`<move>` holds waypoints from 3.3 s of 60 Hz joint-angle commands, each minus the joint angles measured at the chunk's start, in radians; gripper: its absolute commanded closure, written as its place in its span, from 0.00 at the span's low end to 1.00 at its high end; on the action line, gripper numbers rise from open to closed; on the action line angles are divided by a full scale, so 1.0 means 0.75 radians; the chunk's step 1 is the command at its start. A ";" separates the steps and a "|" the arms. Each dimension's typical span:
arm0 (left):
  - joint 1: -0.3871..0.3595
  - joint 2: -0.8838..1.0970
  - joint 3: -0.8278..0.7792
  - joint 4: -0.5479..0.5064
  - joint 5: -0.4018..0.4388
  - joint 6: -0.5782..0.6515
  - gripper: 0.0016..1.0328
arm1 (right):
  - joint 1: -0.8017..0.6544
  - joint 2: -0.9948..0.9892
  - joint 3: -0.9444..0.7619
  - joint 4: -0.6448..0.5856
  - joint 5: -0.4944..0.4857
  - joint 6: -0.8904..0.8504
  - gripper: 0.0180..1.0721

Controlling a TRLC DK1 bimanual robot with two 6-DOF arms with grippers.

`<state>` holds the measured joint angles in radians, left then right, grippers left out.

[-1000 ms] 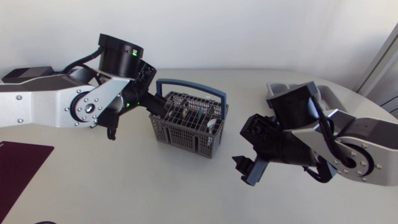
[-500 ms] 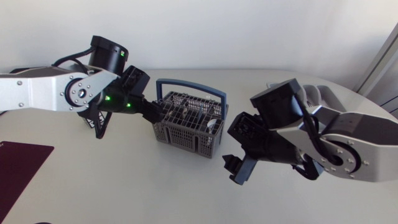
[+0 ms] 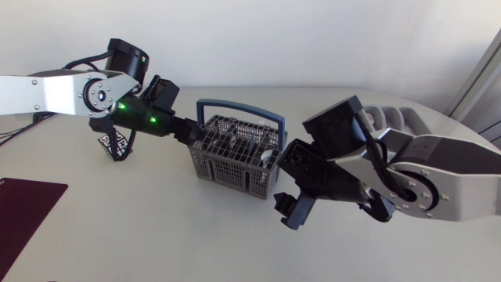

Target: Transfer all utensils from the basket to the drawer tray.

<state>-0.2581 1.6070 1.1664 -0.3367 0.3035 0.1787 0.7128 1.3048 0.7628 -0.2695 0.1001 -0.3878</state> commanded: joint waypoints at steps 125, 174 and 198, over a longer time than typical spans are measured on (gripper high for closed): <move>-0.517 0.150 0.038 0.023 -0.885 0.034 0.62 | 0.044 0.081 0.016 0.006 0.016 0.051 0.10; -0.521 0.105 0.061 0.048 -0.945 0.024 0.63 | 0.046 0.099 0.014 0.008 0.020 0.049 0.10; -0.484 0.124 0.077 0.079 -0.945 0.026 0.64 | 0.046 0.107 0.010 0.010 0.020 0.051 0.10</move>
<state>-0.6331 1.6955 1.1965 -0.2897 -0.3988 0.1875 0.7387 1.3685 0.7773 -0.2649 0.1059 -0.3729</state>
